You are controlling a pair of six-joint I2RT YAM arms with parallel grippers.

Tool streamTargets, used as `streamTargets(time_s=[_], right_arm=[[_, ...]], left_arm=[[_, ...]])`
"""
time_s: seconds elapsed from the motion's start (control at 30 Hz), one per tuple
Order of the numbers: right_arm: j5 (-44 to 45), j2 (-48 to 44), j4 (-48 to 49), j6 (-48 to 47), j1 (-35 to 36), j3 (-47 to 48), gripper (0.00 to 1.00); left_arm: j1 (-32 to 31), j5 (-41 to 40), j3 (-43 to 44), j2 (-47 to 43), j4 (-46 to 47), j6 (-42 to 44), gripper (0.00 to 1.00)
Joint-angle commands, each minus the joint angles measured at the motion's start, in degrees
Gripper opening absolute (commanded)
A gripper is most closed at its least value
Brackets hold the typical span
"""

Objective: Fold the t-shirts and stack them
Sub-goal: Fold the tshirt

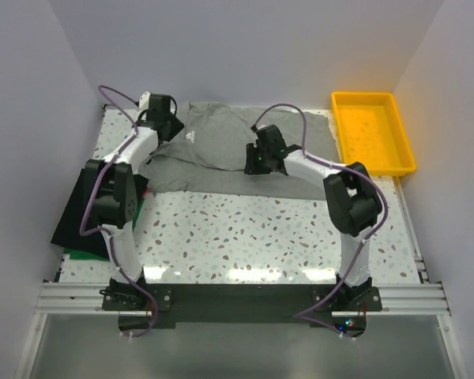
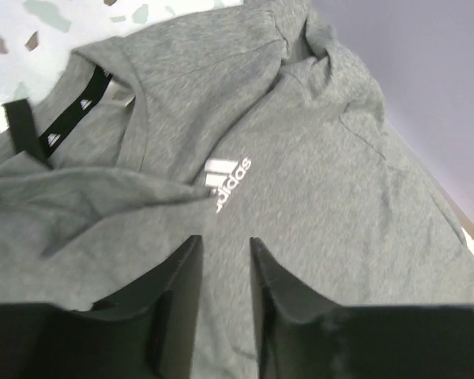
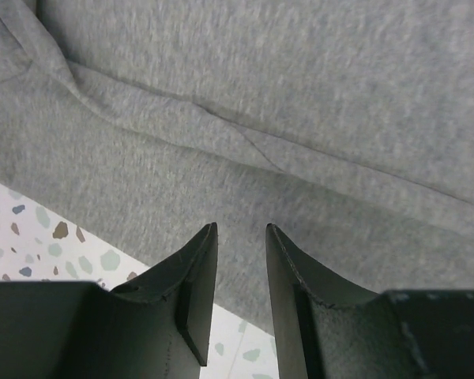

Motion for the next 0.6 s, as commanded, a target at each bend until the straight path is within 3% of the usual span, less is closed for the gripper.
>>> streamTargets(time_s=[0.0,0.07,0.23,0.57], right_arm=[[2.33,2.3,-0.96,-1.59,2.33,3.81,0.34],[2.95,3.27,-1.13,-1.67,3.22,4.96,0.34],[3.56,6.52,-1.4,-1.15,3.84,7.69,0.34],[4.71,10.56,-3.15,-0.97,3.92,12.34,0.34]], left_arm=[[-1.7,-2.72,-8.27,-10.33,-0.36,-4.61,0.32],[-2.92,-2.55,-12.59,-12.37,0.25,-6.38,0.19],[-5.48,-2.81,-22.0,-15.02,2.8,-6.74,0.03],[-5.83,-6.41,-26.06,-12.56,1.49,-7.09,0.0]])
